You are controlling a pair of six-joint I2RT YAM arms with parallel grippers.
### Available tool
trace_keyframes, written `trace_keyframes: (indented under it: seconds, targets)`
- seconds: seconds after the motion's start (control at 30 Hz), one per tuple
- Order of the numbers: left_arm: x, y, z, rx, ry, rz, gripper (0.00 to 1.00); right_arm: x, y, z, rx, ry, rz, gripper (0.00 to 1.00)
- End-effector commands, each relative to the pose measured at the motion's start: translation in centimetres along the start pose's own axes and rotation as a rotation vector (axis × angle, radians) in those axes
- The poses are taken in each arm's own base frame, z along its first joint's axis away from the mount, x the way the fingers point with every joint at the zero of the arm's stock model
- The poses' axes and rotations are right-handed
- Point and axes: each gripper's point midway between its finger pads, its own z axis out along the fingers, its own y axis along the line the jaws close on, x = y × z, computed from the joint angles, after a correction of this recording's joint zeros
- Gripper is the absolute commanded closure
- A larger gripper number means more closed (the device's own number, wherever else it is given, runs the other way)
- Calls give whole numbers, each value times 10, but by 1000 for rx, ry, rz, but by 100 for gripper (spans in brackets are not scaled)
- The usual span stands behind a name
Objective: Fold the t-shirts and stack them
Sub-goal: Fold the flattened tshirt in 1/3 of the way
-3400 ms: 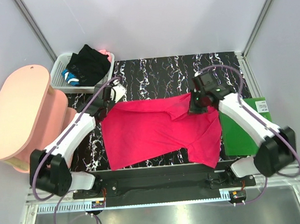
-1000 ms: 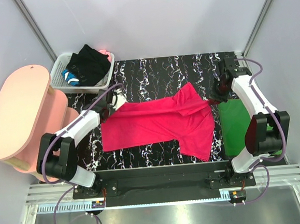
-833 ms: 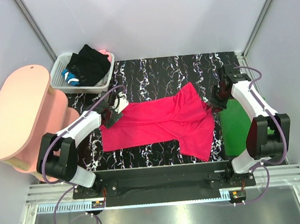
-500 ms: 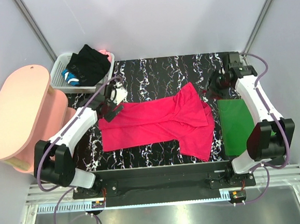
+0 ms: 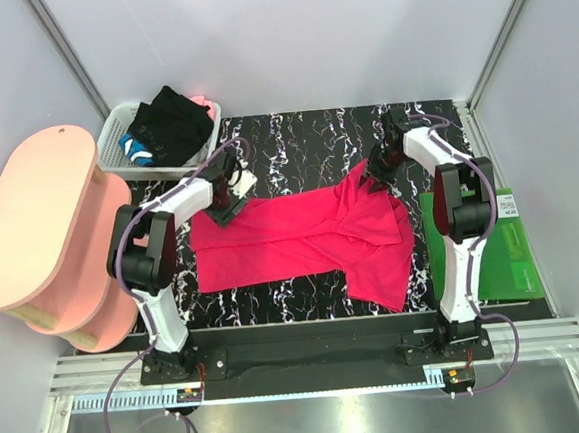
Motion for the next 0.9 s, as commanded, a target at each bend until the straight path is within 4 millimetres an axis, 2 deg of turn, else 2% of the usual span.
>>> trace_keyframes:
  seconds: [0.0,0.1,0.13,0.23,0.27,0.43,0.63,0.77,0.8,0.87]
  targets:
    - [-24,29,-2,-59,-66,-55,37,-29,13,-5,-11,-82,-18,58]
    - [-17,34,11,-81,-38,-62,38,-40,3,2,20,-93,-9,60]
    - [-12,35,16,-84,-22,-58,38,-47,1,-1,26,-105,-4,61]
    - [0,44,24,-101,-1,-62,39,-60,-13,3,69,-112,15,61]
    - [7,45,27,-105,14,-64,39,-63,-24,10,80,-100,34,62]
    - [21,52,36,-134,29,-58,40,-68,-39,21,87,-70,57,64]
    - [20,53,38,-144,23,-61,41,-69,-51,28,100,-45,72,67]
    - [23,55,39,-160,27,-44,40,-74,-66,18,169,-76,54,70]
    - [23,55,37,-162,27,-42,41,-75,-65,13,173,-85,49,70]
    - [22,55,34,-160,14,-46,41,-80,-50,-10,131,-125,40,69]
